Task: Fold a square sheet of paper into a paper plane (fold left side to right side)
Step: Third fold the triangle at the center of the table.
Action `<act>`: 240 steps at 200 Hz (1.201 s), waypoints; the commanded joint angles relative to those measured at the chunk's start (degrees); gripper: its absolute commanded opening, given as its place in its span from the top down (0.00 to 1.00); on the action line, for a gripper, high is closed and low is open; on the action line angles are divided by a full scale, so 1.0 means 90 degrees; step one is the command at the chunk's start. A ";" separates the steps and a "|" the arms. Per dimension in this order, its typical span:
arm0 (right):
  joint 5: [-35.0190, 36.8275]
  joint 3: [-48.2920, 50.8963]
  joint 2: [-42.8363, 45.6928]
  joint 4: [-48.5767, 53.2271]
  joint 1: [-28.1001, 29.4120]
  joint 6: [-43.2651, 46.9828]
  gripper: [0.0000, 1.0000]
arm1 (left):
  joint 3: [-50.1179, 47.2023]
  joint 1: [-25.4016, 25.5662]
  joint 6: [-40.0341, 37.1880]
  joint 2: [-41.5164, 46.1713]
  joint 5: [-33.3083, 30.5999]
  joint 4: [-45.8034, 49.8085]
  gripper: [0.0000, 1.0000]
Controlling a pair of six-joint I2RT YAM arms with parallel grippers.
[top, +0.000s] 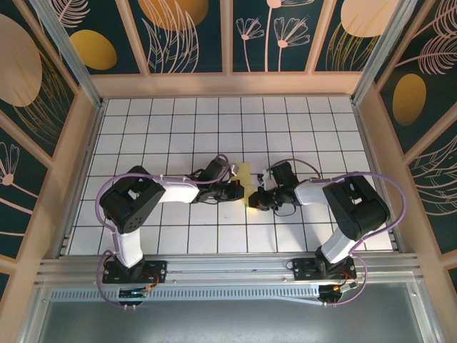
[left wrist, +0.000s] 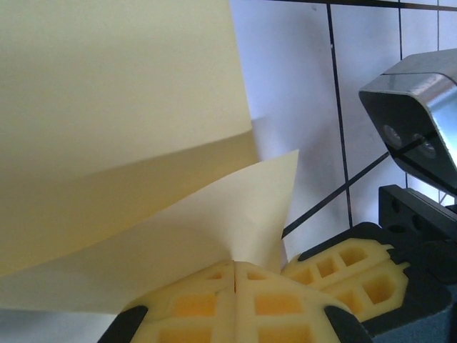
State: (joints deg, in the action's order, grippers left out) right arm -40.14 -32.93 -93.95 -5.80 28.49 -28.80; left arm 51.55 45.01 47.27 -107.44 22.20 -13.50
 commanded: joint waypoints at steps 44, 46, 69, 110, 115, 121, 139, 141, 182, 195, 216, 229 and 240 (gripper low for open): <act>0.0940 0.0104 -0.0390 0.0846 0.0057 0.0279 1.00 | 0.0111 0.0013 0.0238 -0.0228 -0.0302 0.0175 1.00; 0.0943 0.0097 -0.0391 0.0854 0.0057 0.0280 1.00 | 0.0107 0.0014 0.0239 -0.0230 -0.0306 0.0185 1.00; 0.0963 0.0074 -0.0390 0.0919 0.0063 0.0309 1.00 | 0.0106 0.0008 0.0286 -0.0258 -0.0422 0.0267 1.00; 0.0976 0.0031 -0.0405 0.1048 0.0067 0.0343 1.00 | 0.0030 -0.0047 0.0370 -0.0240 -0.0624 0.0357 1.00; 0.0973 0.0034 -0.0402 0.1050 0.0068 0.0348 1.00 | 0.0016 -0.0065 0.0374 -0.0231 -0.0645 0.0357 1.00; 0.0974 0.0036 -0.0402 0.1055 0.0067 0.0357 1.00 | -0.0011 -0.0095 0.0384 -0.0216 -0.0673 0.0357 1.00; 0.0954 0.0036 -0.0401 0.1055 0.0077 0.0349 1.00 | -0.0117 -0.0217 0.0383 -0.0139 -0.0735 0.0330 1.00; 0.0954 0.0036 -0.0406 0.1060 0.0077 0.0353 1.00 | -0.0128 -0.0234 0.0376 -0.0122 -0.0737 0.0328 1.00; 0.0930 0.0044 -0.0408 0.1037 0.0079 0.0341 1.00 | -0.0433 -0.0713 0.0204 0.0111 -0.0882 0.0292 1.00; 0.0916 0.0037 -0.0417 0.1033 0.0077 0.0333 1.00 | -0.0511 -0.0862 0.0106 0.0174 -0.0952 0.0286 1.00; 0.0895 0.0036 -0.0430 0.0999 0.0087 0.0314 1.00 | -0.0590 -0.1060 -0.0040 0.0224 -0.1062 0.0321 1.00; 0.0881 0.0035 -0.0424 0.0987 0.0086 0.0299 1.00 | -0.0632 -0.1147 -0.0110 0.0251 -0.1113 0.0320 1.00; 0.0866 0.0040 -0.0429 0.0961 0.0086 0.0289 1.00 | -0.0643 -0.1208 -0.0154 0.0273 -0.1156 0.0328 1.00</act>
State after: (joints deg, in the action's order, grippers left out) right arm -39.70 -34.46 -94.67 -3.62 28.86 -27.33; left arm 47.55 36.60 48.38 -105.34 18.59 -13.52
